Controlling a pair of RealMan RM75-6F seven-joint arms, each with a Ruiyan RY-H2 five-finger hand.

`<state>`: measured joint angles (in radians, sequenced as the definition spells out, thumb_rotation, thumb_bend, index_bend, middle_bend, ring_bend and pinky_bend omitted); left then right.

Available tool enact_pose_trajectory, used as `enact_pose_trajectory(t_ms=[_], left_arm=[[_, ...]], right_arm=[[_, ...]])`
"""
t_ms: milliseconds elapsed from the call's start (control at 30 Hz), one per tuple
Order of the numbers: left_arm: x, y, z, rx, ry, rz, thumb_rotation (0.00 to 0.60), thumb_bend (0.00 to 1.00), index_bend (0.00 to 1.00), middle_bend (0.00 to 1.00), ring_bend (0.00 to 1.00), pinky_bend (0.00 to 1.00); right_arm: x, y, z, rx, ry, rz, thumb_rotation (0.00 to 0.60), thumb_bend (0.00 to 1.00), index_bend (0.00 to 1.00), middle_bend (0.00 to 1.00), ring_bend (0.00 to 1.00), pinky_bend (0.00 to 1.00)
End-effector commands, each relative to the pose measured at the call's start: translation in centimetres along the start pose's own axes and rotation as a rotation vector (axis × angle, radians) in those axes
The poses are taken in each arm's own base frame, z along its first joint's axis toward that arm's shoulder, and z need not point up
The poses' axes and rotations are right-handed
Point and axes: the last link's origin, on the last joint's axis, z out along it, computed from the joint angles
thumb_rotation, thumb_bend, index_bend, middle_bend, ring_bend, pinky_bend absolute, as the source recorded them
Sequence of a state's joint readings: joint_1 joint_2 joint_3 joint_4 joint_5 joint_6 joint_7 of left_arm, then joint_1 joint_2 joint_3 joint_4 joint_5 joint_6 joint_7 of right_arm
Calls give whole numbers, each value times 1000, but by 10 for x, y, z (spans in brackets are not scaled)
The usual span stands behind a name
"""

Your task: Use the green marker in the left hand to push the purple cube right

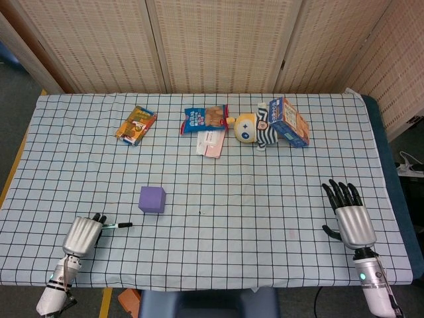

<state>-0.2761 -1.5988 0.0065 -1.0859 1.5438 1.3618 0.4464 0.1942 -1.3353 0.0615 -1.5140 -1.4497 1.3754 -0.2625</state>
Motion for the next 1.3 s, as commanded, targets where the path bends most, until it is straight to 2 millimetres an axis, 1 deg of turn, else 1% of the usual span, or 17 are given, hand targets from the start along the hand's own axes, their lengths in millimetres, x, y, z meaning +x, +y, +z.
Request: enact_pose_trajectory(t_ms=[33, 200, 333, 400, 467, 633, 733, 933, 1300], left_arm=[[7, -16, 9, 4, 89, -11, 600, 587, 783, 764, 820, 959], [5, -49, 24, 2, 110, -5, 600, 591, 789, 767, 822, 960], [0, -70, 35, 13, 88, 6, 600, 590, 790, 767, 822, 959], [-3, -76, 40, 12, 77, 18, 600, 591, 790, 767, 822, 959], [-5, -79, 44, 6, 71, 23, 600, 591, 790, 767, 822, 959], [-6, -75, 55, -34, 69, 25, 600, 588, 790, 767, 822, 960], [-6, -74, 57, -41, 68, 27, 600, 588, 790, 767, 822, 960], [-6, -73, 78, -75, 49, 69, 600, 588, 789, 767, 822, 960], [0, -48, 95, -147, 77, 67, 600, 588, 786, 768, 822, 960]], right_arm=[[0, 1, 0, -5, 0, 0, 600, 51, 0, 0, 0, 0], [3, 0, 0, -9, 29, 3, 600, 52, 0, 0, 0, 0], [3, -1, 0, -13, 50, 2, 600, 52, 0, 0, 0, 0], [2, -1, 0, -15, 50, -3, 600, 52, 0, 0, 0, 0], [0, -2, 1, -18, 46, -5, 600, 52, 0, 0, 0, 0], [-3, -2, 4, -26, 29, -10, 600, 51, 0, 0, 0, 0], [-3, -2, 4, -26, 28, -11, 600, 51, 0, 0, 0, 0], [2, -1, 1, -32, 55, -15, 600, 51, 0, 0, 0, 0], [8, 4, -1, -47, 75, -17, 600, 52, 0, 0, 0, 0]])
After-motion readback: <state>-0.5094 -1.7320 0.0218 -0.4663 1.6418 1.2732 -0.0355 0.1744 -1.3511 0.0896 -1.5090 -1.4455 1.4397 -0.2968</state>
